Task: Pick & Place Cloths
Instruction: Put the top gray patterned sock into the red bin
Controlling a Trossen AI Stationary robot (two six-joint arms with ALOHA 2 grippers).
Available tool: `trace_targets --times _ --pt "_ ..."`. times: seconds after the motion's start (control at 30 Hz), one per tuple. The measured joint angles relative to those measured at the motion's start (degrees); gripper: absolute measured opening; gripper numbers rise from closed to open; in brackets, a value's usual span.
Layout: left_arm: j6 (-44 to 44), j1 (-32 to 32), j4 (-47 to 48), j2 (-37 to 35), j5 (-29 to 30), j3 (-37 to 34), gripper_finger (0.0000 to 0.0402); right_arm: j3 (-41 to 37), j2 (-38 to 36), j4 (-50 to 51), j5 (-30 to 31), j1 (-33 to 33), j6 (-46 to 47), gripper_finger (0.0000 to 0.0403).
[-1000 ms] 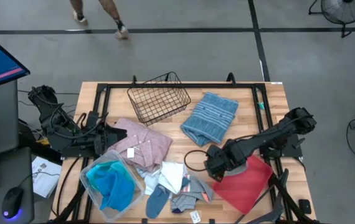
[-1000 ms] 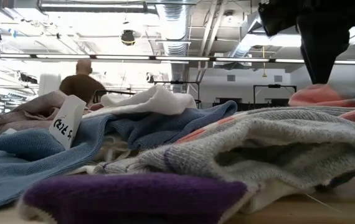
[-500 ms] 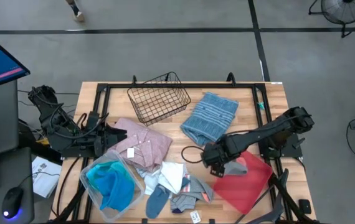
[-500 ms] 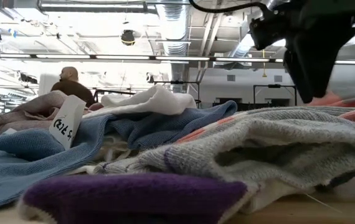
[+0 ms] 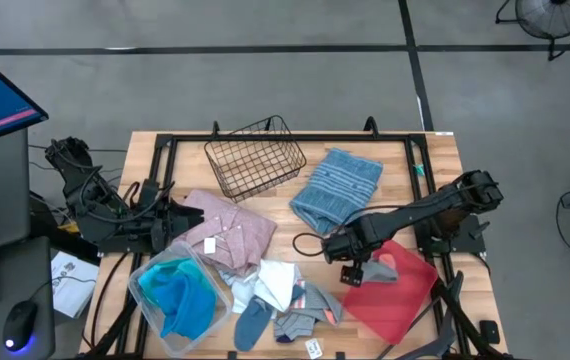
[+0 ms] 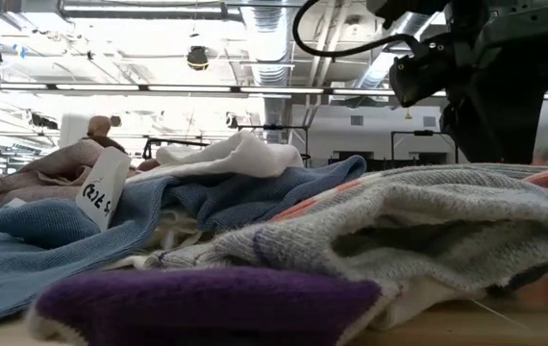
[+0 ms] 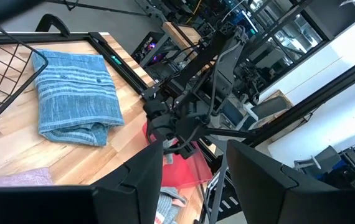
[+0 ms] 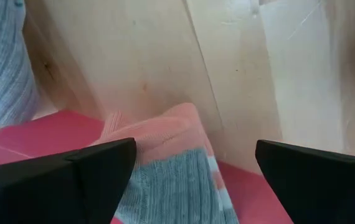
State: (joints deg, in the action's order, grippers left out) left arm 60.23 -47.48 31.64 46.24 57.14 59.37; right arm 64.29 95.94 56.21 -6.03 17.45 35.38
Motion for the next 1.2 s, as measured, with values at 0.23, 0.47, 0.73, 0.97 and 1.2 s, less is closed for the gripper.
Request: trace_targets --times 0.23,0.47,0.73,0.97,1.2 --pt "0.0 0.0 0.0 0.0 0.0 0.0 0.0163 1.0 0.0 0.5 -3.2 0.3 -2.2 0.0163" --pt "0.0 0.0 0.0 0.0 0.0 0.0 0.0163 9.9 -2.0 4.8 -5.9 3.9 -1.5 0.0022" --pt "0.0 0.0 0.0 0.0 0.0 0.0 0.0163 16.1 -5.9 9.9 -2.5 18.7 19.4 0.0010" --pt "0.0 0.0 0.0 0.0 0.3 0.0 0.0163 12.5 -3.3 14.5 2.7 29.7 34.6 0.0016" --pt "0.0 0.0 0.0 0.0 0.3 0.0 0.0163 9.8 -1.8 14.2 2.1 29.3 34.3 0.0162"
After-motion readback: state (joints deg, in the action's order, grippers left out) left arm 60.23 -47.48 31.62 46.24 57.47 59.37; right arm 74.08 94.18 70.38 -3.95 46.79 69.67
